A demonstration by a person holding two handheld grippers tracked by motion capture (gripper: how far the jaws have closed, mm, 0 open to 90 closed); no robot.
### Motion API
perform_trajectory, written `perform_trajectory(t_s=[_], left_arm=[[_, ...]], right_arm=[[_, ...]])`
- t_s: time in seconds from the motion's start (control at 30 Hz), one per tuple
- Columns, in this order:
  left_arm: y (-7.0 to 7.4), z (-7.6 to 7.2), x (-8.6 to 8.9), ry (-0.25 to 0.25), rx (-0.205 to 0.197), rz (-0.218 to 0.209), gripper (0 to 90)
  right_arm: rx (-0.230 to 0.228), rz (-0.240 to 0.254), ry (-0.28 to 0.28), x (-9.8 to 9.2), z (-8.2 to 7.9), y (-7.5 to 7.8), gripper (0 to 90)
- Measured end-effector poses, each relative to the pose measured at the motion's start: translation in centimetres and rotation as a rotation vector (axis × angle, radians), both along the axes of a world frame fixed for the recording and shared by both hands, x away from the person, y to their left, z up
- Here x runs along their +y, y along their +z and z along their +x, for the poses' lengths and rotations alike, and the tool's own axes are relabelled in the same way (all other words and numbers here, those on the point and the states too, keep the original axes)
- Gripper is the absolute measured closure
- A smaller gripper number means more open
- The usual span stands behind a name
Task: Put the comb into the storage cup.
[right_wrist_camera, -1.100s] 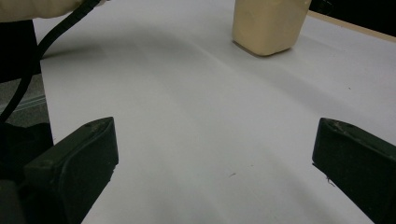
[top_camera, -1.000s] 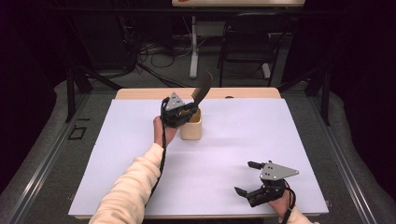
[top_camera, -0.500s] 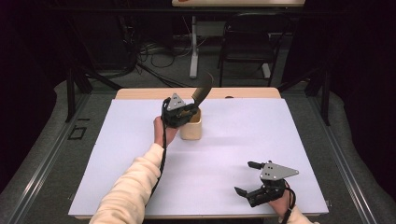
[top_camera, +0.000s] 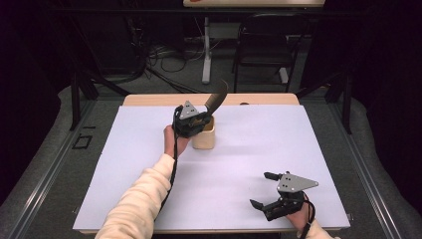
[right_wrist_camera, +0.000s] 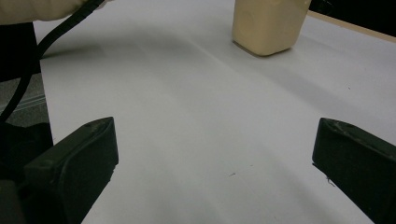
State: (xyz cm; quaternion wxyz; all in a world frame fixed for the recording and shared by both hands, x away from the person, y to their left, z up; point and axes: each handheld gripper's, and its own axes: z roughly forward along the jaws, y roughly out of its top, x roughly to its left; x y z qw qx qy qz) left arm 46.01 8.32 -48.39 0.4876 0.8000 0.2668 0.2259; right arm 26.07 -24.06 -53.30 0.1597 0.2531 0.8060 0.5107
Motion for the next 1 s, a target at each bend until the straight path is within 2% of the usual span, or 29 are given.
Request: perform_trajectory(t_s=[0.03,0.13,0.2,0.37,0.5,0.77,1.0], left_arm=[[0.0,-0.2,0.1,-0.004,-0.012,-0.004,71.3],[0.3,-0.7,0.1,-0.019,-0.034,0.000,52.5],[0.5,-1.1,0.2,-0.016,-0.042,0.008,43.4],[1.1,-1.7,0.4,-0.003,-0.040,0.019,29.1],[1.5,-2.1,0.7,0.002,-0.029,0.021,22.6],[2.0,-2.7,1.3,0.006,0.029,0.063,8.7],[2.4,-3.3,2.1,0.017,0.058,0.089,0.3]], right_arm=[[0.000,0.000,0.000,0.0,0.0,0.0,0.0],[-0.001,-0.001,-0.001,0.0,0.0,0.0,0.0],[0.001,0.002,-0.002,0.0,0.0,0.0,0.0],[0.000,-0.001,0.002,0.1,0.1,0.0,0.0],[0.000,0.000,0.002,0.2,0.1,0.0,0.0],[-0.001,0.000,0.005,0.2,0.1,0.0,0.0],[0.000,0.001,0.004,0.2,0.1,0.0,0.0]])
